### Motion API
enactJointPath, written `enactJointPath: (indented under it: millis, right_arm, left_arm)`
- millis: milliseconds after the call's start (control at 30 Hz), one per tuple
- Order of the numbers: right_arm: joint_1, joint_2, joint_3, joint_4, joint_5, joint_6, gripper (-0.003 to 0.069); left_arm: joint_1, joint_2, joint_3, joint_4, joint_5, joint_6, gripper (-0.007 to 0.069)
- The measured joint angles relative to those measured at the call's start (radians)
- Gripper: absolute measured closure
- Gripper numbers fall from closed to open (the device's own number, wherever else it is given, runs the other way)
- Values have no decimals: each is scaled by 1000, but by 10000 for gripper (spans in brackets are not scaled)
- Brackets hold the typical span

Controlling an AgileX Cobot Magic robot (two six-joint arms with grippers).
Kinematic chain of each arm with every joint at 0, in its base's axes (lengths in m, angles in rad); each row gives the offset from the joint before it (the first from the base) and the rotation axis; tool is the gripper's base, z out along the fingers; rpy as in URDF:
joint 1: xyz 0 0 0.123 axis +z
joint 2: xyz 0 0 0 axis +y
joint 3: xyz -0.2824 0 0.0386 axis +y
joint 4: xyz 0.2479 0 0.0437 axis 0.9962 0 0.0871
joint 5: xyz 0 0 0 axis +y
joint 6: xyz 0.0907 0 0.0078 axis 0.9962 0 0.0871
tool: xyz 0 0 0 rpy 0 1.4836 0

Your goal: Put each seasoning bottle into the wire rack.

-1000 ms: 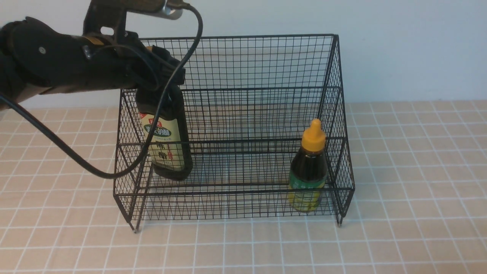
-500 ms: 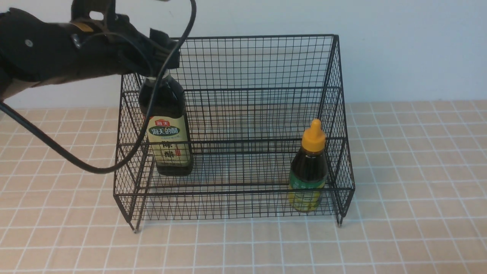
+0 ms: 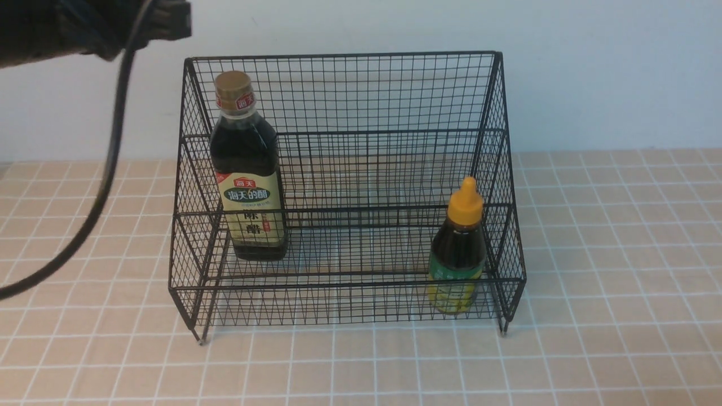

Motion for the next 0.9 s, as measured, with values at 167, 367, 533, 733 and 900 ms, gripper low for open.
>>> enactJointPath:
  millis: [167, 367, 533, 733, 900]
  right_arm:
    - [0, 0, 0, 0, 0, 0, 673]
    - [0, 0, 0, 0, 0, 0, 673]
    - [0, 0, 0, 0, 0, 0, 673]
    - [0, 0, 0, 0, 0, 0, 673]
    - [0, 0, 0, 0, 0, 3, 673]
  left_arm:
    - [62, -88, 4, 38, 296, -19, 631]
    - [102, -206, 107, 56, 419, -111, 631]
    - [103, -354, 250, 27, 424, -131, 631]
    - [103, -542, 346, -76, 462, -120, 631]
    - [103, -627, 348, -86, 510, -86, 631]
